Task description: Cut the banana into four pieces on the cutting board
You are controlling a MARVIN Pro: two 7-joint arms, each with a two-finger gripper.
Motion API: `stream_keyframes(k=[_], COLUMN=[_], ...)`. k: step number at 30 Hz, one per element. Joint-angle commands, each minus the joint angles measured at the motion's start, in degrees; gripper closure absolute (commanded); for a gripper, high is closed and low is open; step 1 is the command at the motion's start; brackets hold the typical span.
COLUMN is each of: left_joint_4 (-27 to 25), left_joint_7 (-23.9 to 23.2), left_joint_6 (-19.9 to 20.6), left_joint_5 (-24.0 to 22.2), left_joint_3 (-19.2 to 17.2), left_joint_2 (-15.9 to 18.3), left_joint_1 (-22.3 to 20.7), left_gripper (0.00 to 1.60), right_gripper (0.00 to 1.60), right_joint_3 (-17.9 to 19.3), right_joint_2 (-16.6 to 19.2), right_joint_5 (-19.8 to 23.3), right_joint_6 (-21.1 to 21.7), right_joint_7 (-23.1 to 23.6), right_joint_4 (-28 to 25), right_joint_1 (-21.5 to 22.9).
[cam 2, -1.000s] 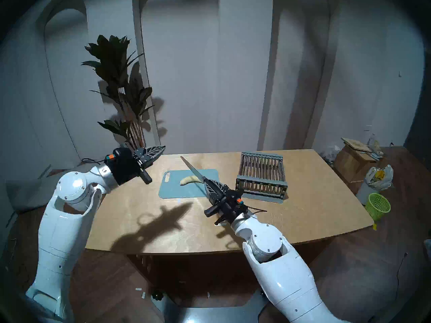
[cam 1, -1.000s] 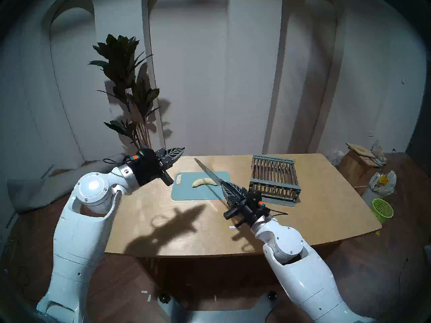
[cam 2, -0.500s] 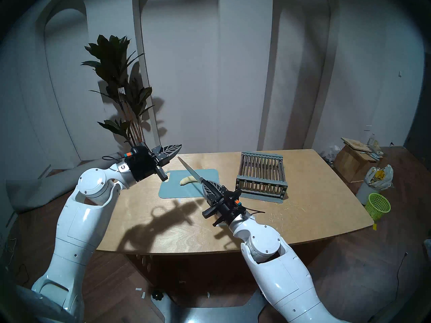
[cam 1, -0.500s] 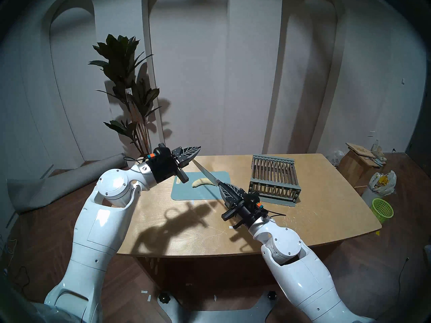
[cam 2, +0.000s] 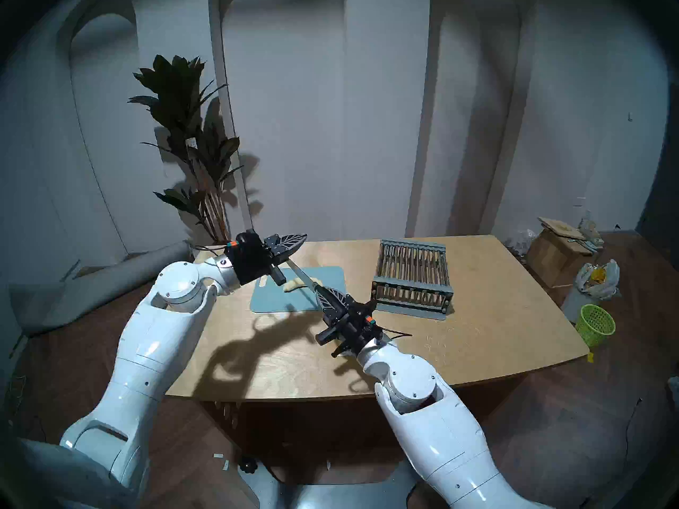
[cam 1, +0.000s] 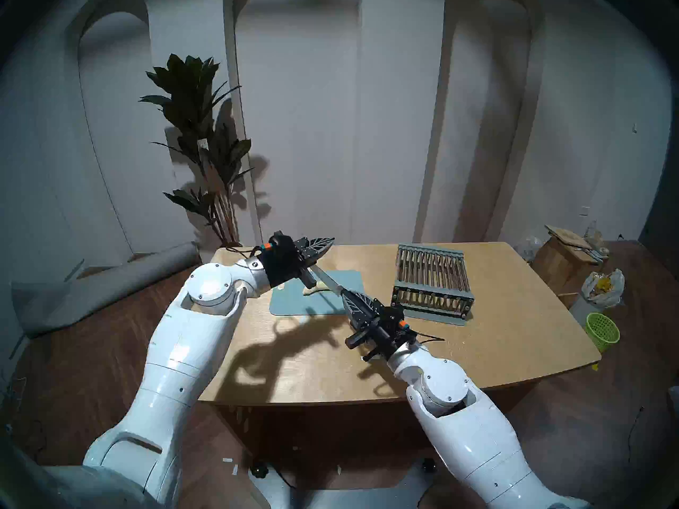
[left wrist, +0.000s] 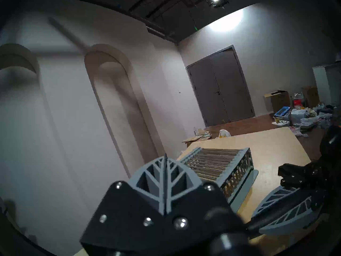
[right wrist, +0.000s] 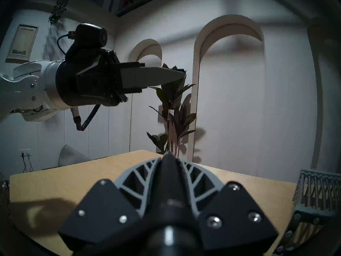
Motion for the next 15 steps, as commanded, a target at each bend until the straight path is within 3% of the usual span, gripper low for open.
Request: stream_keyframes(k=[1,15], left_joint_4=[6.0,20.1], left_joint_7=[-0.4,-3.2], left_joint_6=[-2.3,-6.9], left_joint_5=[1.5,4.3], left_joint_3=[0.3,0.9], left_joint_2=[-1.8,-2.7], left_joint_1=[-6.1,-12.7], left_gripper=[1.60,1.60], right_gripper=[1.60,1.60], right_joint_3=[0.0,-1.3], right_joint_2=[-1.2,-2.5], right_joint_5=[-0.2,0.0], right_joint_6=[-1.0,-1.3], right_joint_7=[-0.4,-1.2], right_joint_4=[1.0,6.2], right_joint_1=[2.6,5.3])
